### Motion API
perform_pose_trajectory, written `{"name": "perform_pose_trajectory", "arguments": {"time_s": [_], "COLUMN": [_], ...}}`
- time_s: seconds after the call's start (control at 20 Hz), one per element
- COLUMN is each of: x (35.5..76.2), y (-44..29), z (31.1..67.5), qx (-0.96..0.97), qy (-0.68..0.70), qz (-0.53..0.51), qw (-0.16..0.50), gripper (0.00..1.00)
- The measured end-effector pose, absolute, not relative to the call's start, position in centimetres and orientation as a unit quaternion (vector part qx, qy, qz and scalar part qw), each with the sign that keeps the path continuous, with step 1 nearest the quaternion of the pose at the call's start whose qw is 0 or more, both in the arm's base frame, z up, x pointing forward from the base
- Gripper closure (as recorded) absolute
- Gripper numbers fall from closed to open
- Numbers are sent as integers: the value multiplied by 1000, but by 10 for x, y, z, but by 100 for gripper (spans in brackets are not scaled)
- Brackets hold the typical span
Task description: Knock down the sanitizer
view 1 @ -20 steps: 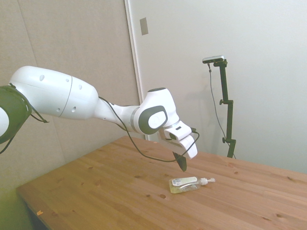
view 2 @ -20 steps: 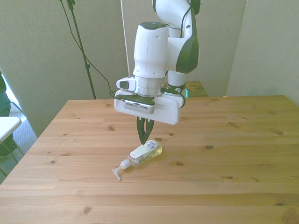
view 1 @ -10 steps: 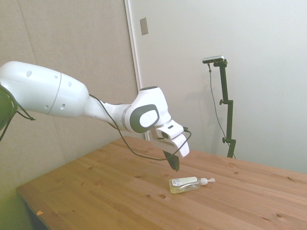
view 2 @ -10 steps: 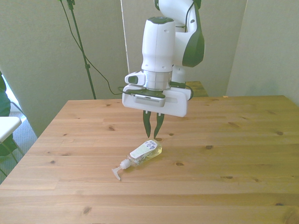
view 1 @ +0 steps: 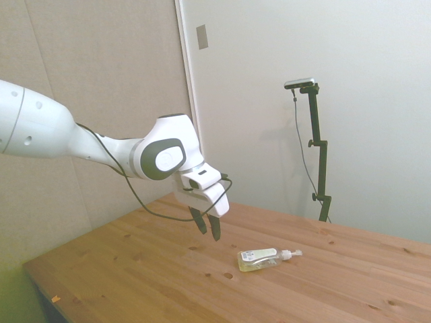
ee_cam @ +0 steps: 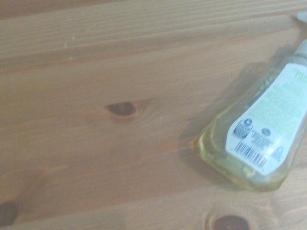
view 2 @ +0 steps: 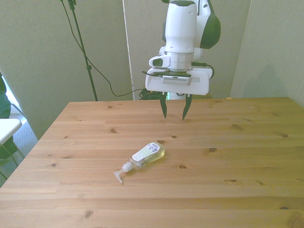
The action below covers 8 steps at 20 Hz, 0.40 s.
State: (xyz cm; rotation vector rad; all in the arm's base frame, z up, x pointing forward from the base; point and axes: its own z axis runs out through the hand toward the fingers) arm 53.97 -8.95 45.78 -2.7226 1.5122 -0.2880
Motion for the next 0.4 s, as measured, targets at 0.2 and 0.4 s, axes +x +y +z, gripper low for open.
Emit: {"name": "perform_pose_trajectory", "arguments": {"time_s": [0.2, 0.4], "x": [511, 488], "y": [-67, -53], "z": [462, 464], "qx": [-879, -883], "qy": [468, 461], "qz": [-92, -91], "qw": [9, 10], "gripper": [0, 0]}}
